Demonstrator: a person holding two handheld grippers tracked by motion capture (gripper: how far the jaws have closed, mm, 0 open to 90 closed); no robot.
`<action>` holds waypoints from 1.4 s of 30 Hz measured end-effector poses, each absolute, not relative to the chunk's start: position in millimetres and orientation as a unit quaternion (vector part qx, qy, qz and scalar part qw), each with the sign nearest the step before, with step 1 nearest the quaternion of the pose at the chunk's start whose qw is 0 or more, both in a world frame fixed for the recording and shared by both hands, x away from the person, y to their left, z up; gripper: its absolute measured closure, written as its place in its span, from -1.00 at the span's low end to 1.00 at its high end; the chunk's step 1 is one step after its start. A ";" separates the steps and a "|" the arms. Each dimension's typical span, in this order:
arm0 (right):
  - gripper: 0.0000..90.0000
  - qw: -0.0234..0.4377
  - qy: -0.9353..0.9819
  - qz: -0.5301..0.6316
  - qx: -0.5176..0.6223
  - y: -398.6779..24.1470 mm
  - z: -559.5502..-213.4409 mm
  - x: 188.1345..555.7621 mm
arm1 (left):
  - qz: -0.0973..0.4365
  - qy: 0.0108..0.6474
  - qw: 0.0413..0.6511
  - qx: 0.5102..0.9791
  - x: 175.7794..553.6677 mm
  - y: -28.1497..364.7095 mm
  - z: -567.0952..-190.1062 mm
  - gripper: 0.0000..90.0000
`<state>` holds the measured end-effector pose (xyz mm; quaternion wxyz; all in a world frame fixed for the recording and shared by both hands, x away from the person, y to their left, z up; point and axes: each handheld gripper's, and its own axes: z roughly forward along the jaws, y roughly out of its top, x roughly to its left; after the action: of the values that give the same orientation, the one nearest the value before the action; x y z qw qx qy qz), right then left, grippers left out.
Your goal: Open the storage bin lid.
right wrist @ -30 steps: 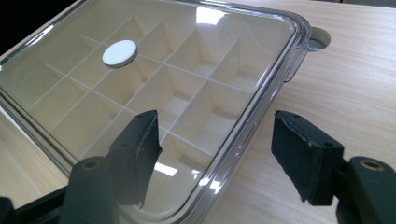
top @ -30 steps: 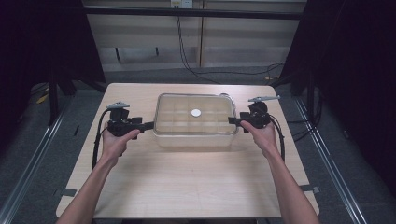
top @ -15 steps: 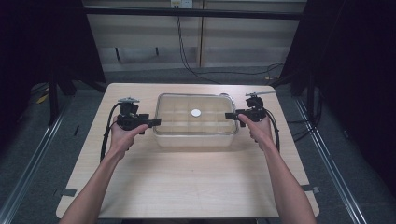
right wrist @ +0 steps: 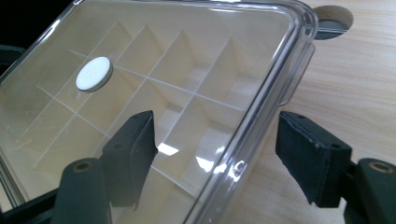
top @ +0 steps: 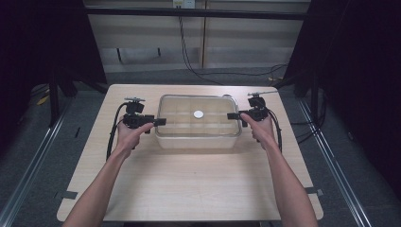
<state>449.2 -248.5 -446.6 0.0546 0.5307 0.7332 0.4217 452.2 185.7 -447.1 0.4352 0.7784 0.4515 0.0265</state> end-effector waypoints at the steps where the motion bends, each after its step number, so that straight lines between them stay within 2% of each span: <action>1: -0.38 0.051 0.733 0.420 0.532 -247.4 -447.0 450.2 | 0.028 0.451 0.436 0.778 452.2 184.9 -447.8 -0.29; 18: -0.33 0.033 0.725 0.426 0.540 -242.1 -455.0 456.5 | 0.015 0.450 0.426 0.785 457.2 172.4 -447.6 -0.32; 39: -0.22 0.054 0.718 0.429 0.546 -241.7 -448.2 454.0 | 0.009 0.451 0.428 0.783 457.5 173.5 -447.4 -0.31; 42: -0.21 0.059 0.716 0.432 0.545 -241.9 -446.2 453.2 | 0.022 0.450 0.429 0.783 457.4 174.0 -446.3 -0.30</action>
<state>453.2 -241.9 -446.2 0.0589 0.5454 0.7156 0.4324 457.4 174.0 -446.3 0.4289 0.7832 0.4496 0.0217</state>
